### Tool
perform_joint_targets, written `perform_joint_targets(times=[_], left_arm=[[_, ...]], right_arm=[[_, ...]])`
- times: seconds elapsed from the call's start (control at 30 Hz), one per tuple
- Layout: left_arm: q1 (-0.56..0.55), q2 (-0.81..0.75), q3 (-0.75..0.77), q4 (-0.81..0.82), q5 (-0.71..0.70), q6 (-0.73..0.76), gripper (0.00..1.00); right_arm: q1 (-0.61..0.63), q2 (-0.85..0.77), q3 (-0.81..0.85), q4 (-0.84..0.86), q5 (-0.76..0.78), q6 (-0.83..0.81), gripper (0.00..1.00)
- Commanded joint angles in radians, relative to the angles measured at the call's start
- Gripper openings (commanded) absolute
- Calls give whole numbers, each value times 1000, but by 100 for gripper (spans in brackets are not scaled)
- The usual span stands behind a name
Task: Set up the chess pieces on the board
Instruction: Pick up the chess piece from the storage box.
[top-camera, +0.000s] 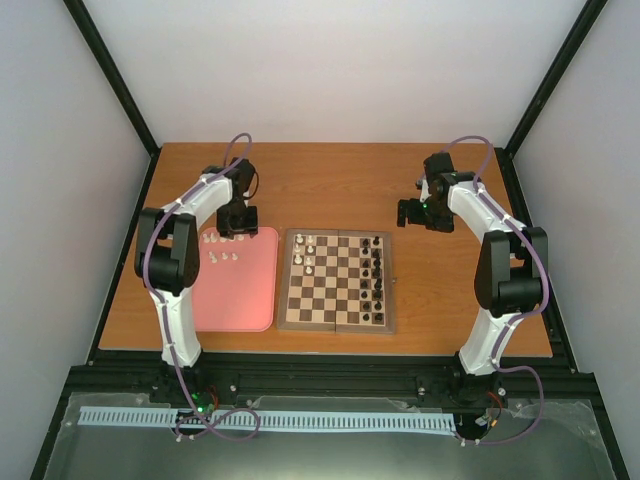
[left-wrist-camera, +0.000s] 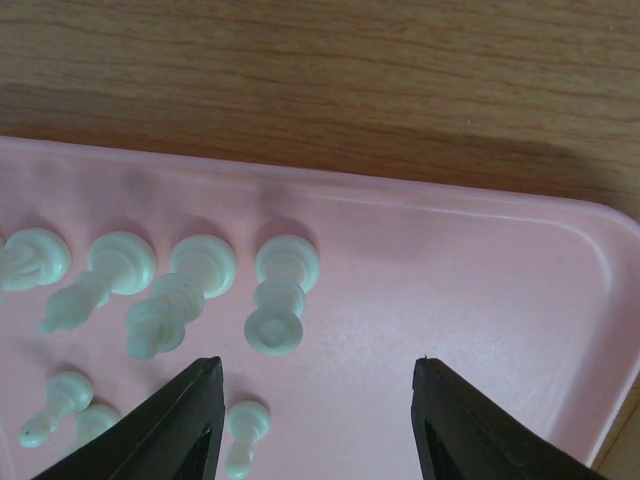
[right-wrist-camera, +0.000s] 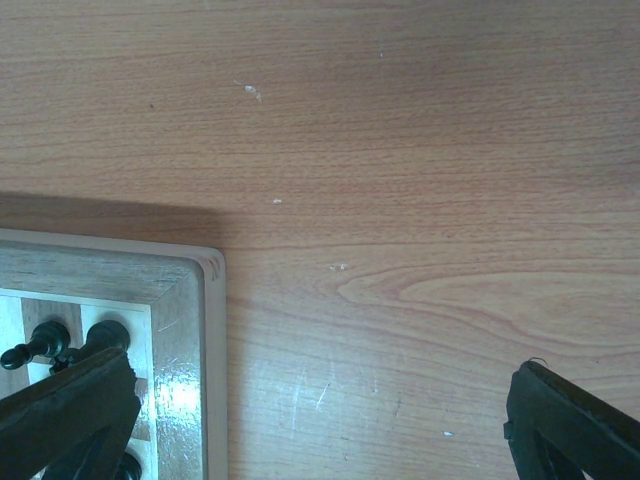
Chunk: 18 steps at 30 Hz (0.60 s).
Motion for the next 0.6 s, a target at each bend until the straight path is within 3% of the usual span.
perform_joint_targets(times=[0.0, 0.57], left_arm=[[8, 19, 41, 14, -11, 12, 53], [13, 74, 72, 27, -14, 2, 43]], right_arm=[[-9, 18, 30, -7, 15, -3, 100], [-9, 20, 34, -12, 26, -5, 100]])
